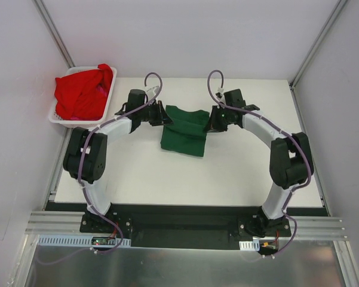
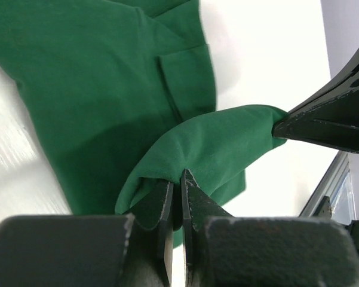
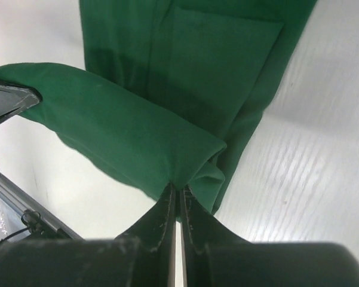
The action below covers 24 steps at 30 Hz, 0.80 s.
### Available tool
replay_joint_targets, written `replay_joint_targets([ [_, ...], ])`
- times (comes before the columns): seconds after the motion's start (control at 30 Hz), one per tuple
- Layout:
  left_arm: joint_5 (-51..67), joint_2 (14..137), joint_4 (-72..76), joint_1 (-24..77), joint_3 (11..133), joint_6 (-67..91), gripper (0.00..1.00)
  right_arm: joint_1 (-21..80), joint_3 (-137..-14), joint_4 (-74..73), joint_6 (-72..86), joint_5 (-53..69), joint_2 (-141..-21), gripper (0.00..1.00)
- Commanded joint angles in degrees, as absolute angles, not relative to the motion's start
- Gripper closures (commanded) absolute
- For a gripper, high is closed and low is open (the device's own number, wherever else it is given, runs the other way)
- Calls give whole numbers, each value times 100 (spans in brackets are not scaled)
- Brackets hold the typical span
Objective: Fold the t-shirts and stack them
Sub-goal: Fold the tshirt
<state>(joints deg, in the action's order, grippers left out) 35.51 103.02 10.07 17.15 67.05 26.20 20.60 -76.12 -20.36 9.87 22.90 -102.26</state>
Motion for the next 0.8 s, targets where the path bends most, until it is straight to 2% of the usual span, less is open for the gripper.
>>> replay_joint_targets([
  [0.0, 3893, 10888, 1582, 1547, 7259, 2628, 100, 1934, -8138, -1556, 1046, 2593, -10634, 99],
  [0.4, 4333, 12102, 1564, 1433, 8744, 2848, 100, 1582, -8877, -1529, 1090, 2725, -11381, 99],
  [0.47, 4386, 12268, 1599, 1415, 8894, 2874, 98, 1521, -8877, -1433, 1081, 2733, -11531, 95],
  [0.5, 4412, 12330, 1626, 1415, 8947, 2918, 88, 1503, -8877, -1398, 1072, 2742, -11592, 79],
  [0.57, 4499, 12462, 1739, 1389, 9061, 2962, 61, 1451, -8851, -1345, 1011, 2664, -11698, 59],
  [0.6, 4526, 12498, 1775, 1380, 9079, 3023, 54, 1441, -8833, -1345, 985, 2620, -11707, 50],
  [0.67, 4553, 12498, 1880, 1362, 9079, 3067, 31, 1415, -8737, -1319, 915, 2532, -11637, 46],
  [0.77, 4535, 12402, 2013, 1345, 9018, 3102, 20, 1398, -8596, -1257, 844, 2400, -11470, 41],
])
